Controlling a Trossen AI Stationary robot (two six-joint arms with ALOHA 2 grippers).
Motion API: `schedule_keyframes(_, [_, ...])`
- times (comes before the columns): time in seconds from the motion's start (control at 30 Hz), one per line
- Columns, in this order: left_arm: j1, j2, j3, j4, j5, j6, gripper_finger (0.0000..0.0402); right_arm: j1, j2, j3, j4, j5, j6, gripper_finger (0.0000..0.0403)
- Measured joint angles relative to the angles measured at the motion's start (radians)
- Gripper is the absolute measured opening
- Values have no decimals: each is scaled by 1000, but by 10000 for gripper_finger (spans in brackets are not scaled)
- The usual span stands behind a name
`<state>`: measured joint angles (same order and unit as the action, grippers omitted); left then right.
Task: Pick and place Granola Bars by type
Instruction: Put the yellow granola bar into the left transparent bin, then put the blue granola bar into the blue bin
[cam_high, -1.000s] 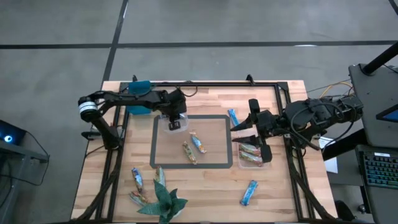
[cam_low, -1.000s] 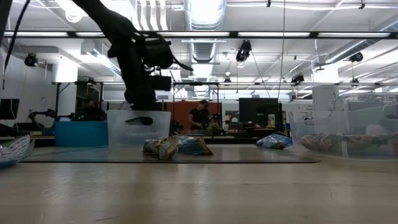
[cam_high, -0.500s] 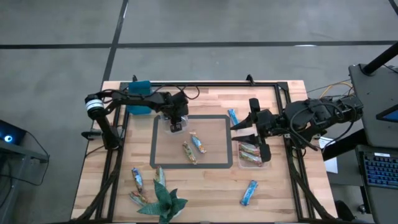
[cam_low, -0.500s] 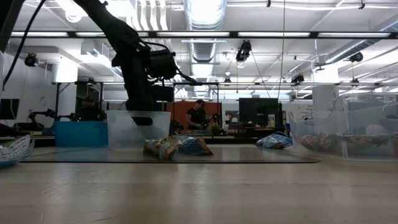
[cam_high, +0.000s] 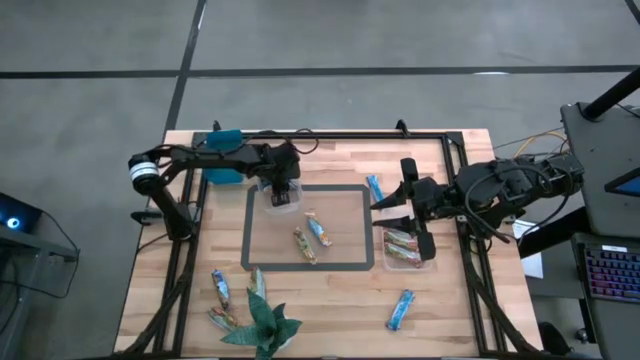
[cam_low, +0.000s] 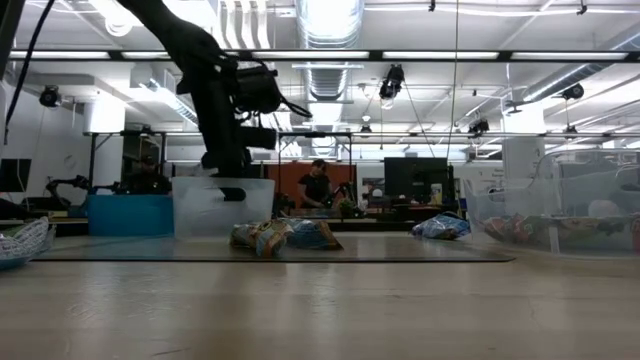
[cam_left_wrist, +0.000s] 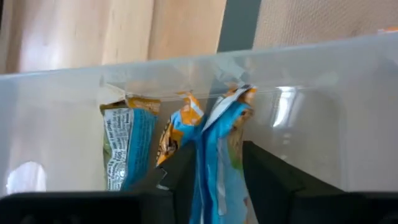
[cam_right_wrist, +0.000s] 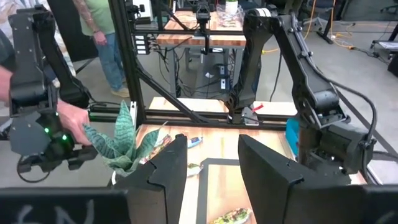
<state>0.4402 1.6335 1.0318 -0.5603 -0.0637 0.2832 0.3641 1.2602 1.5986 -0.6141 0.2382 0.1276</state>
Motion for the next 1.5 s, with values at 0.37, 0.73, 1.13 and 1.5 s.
schedule_keyframes(0.37, [-1, -95, 130, -173, 10, -5, 164, 0, 0, 0, -11, 0, -7, 128])
schedule_keyframes(0.73, [-1, -247, 324, -228, 114, -122, 165, 0, 0, 0, 23, 45, 7, 152])
schedule_keyframes(1.13, [-21, -409, 450, -244, 135, -344, 165, -10, 65, 2, 64, 238, 233, 210])
schedule_keyframes(1.5, [-60, -497, 453, -250, 177, -533, 165, -107, 241, 14, -48, 331, 453, 215])
